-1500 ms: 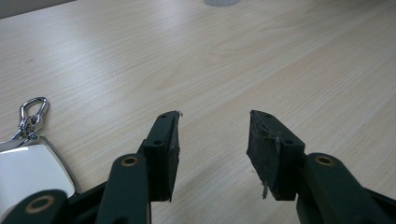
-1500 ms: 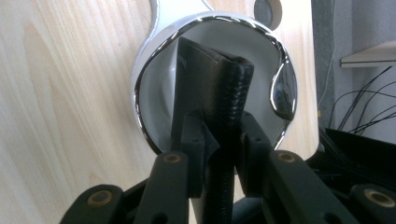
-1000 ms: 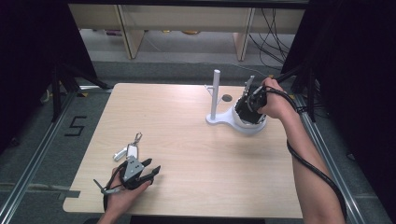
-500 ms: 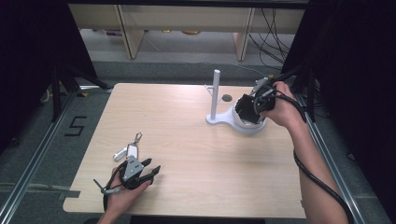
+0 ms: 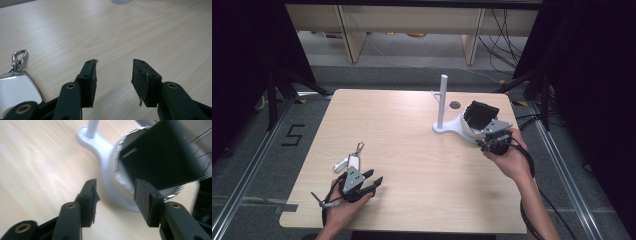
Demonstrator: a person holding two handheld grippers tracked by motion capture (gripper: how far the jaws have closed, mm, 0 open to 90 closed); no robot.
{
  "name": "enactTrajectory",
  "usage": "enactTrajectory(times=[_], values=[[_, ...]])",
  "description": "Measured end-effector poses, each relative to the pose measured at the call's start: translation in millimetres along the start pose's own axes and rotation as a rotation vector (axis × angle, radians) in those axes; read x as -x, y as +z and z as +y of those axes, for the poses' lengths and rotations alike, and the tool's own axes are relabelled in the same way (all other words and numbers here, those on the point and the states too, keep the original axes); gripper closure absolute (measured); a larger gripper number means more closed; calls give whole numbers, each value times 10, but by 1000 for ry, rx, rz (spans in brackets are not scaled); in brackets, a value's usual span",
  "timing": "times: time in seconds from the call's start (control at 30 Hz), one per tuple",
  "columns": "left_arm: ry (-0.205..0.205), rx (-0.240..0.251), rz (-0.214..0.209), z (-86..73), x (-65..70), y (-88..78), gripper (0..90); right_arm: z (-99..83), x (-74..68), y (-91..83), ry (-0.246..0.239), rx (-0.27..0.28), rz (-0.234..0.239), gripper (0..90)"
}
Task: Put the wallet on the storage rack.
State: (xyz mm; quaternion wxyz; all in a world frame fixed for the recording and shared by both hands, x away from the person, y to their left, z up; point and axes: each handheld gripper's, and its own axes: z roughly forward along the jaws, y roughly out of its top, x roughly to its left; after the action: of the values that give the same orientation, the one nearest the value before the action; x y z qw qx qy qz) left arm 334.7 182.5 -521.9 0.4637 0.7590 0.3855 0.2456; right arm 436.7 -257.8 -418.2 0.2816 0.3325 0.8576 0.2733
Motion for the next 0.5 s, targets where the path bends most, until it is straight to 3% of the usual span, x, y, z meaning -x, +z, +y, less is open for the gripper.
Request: enactTrajectory(times=[0.07, 0.1, 0.27, 0.5], values=[[0, 4, -2, 0, -9, 9, 556, -99, -108, 20, 9, 37, -1, 593], [0, -2, 0, 2, -14, 7, 560, -143, -162, 42, 30, 53, 27, 600], [-12, 4, 5, 0, -26, 10, 564, -323, -380, 85, 101, 87, 39, 623], [-22, 8, 5, -4, -41, 3, 567, -400, -469, 80, 199, 158, 64, 611]])
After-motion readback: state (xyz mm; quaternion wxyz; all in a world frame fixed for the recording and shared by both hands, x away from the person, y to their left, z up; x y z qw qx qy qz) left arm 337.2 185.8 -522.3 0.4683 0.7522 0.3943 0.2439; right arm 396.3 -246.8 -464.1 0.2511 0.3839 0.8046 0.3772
